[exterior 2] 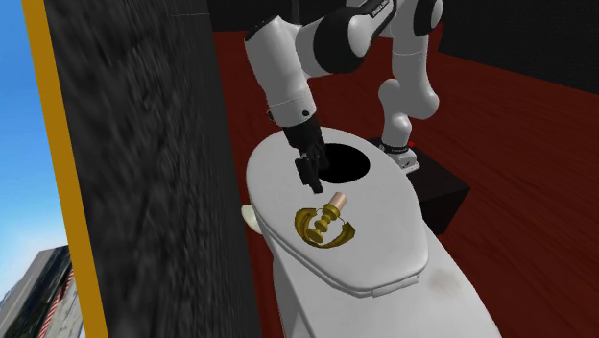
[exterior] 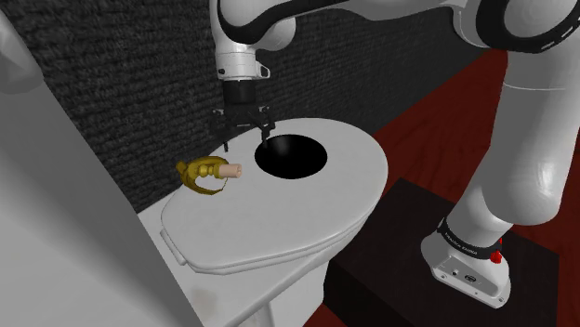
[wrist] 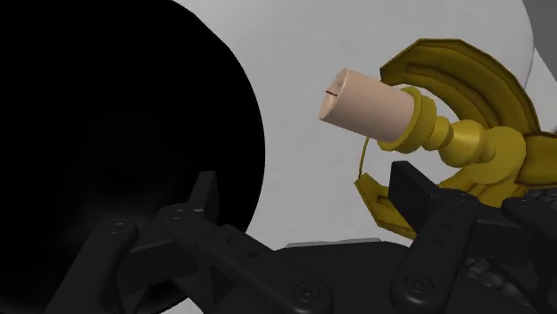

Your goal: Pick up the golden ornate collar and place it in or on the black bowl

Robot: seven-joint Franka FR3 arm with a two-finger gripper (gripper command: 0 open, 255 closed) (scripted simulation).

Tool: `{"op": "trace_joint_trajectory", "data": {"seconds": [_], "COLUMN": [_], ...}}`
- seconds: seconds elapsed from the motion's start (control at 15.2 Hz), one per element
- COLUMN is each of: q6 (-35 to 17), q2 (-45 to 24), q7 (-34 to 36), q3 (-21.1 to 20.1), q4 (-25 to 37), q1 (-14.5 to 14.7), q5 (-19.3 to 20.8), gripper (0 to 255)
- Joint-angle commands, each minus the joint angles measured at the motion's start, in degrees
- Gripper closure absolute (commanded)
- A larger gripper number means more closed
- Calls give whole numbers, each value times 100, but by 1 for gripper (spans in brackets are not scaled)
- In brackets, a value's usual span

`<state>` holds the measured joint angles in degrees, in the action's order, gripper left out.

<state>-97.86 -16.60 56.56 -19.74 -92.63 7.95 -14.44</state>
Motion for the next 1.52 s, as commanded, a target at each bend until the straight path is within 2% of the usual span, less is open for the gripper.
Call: {"op": "trace_joint_trajectory", "data": {"seconds": [0.0,0.13,0.66,1.12,1.19,1.45], "q6": [104,204,-382,-382,-382,-390], "q2": [-556,-1043,-987,-987,-989,-998], "q7": [383,677,621,621,622,623], "q3": [-5,11,-17,-18,-18,-18], "q4": [612,1169,545,545,548,549], "q1": [126,243,312,311,313,316], "q5": [4,2,-46,-45,-45,-43], "gripper": [0,0,0,0,255,255]}}
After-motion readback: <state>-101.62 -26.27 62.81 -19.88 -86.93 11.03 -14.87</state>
